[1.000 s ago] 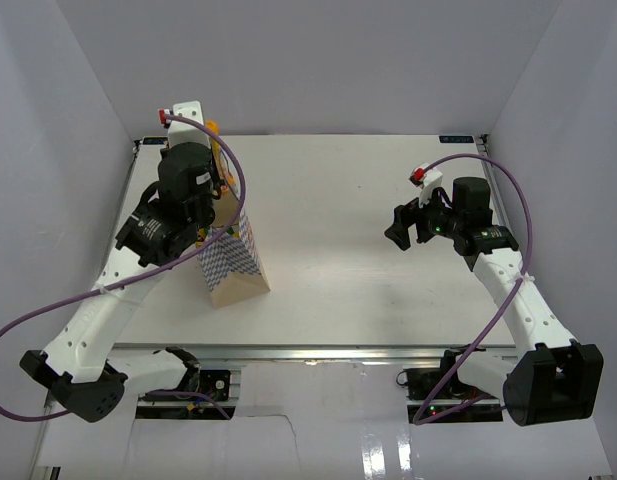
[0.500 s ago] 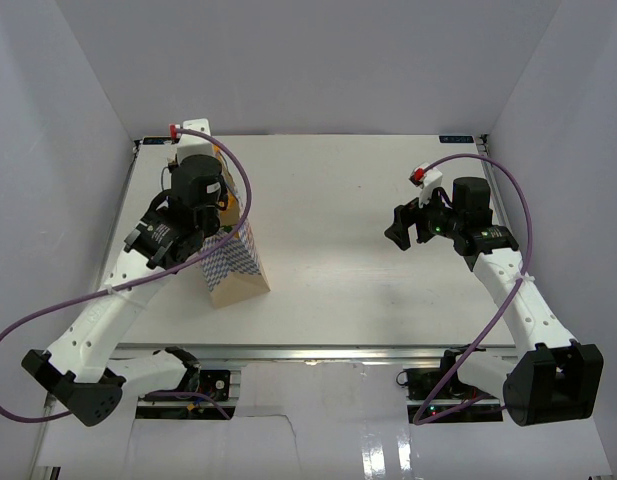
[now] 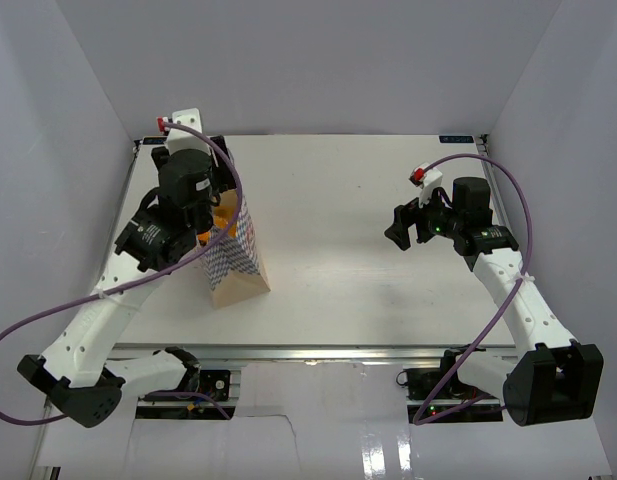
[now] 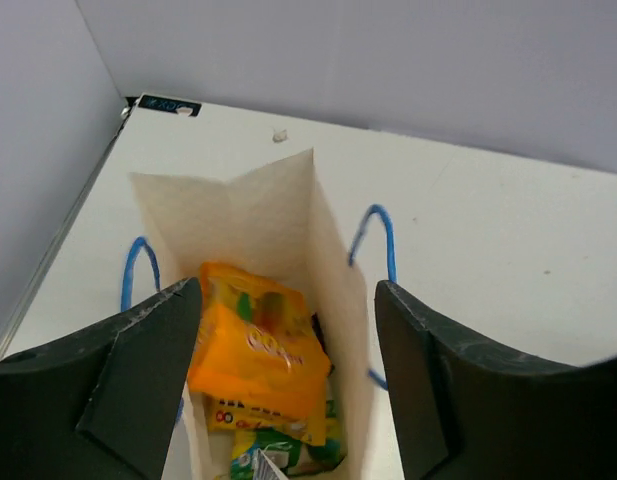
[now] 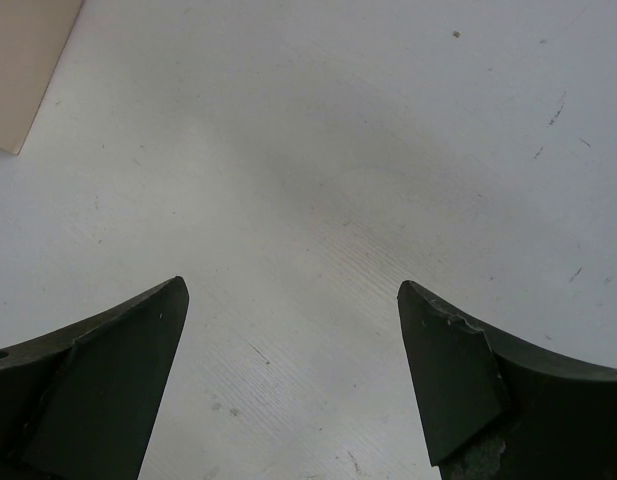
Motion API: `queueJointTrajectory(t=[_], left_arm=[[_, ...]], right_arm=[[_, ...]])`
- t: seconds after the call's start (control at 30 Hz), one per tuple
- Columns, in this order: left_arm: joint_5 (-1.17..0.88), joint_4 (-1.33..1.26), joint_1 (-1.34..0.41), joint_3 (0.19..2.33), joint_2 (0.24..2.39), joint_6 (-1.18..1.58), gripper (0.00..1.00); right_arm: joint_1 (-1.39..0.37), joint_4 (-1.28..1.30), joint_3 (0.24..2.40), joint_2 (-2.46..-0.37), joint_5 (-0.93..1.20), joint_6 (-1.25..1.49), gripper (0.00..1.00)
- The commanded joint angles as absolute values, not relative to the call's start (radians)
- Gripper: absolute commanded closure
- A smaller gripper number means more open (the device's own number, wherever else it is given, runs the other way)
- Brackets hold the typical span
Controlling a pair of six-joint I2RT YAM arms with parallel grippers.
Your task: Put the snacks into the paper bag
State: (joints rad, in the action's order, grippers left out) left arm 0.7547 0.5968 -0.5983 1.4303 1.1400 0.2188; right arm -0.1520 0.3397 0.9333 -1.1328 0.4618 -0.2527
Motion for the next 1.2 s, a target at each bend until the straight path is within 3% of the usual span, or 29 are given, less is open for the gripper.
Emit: queueJointTrajectory(t=[0.0, 0.17, 0.33, 0.53, 0.83, 1.17], left_arm=[[0.709, 0.563, -0.598, 1.515, 1.098, 0.225, 0.19], [0.542, 0.565, -0.598, 1.588, 1.069, 0.215, 0.02], [0.318, 0.505, -0.597, 1.574, 1.0, 0.212, 0.02], [0.086, 0.417, -0.597, 1.405, 0.848, 0.281, 0.02], [0.041, 0.397, -0.598, 1.169, 0.669, 0.396, 0.02], [0.04, 0.429, -0.597, 1.167, 0.649, 0.403, 0.02]], right_arm=[[-0.156, 0.307, 0.943, -1.12, 0.46, -0.265, 0.09], [-0.158, 0.313, 0.965, -1.12, 0.445, -0.281, 0.1], [-0.156, 0.325, 1.032, -1.126, 0.287, -0.216, 0.1], [-0.158, 0.371, 1.146, -1.124, 0.218, -0.169, 0.1], [-0.156, 0.489, 1.227, -1.115, 0.048, -0.1, 0.1], [-0.156, 0.486, 1.183, -1.04, 0.058, -0.124, 0.1]])
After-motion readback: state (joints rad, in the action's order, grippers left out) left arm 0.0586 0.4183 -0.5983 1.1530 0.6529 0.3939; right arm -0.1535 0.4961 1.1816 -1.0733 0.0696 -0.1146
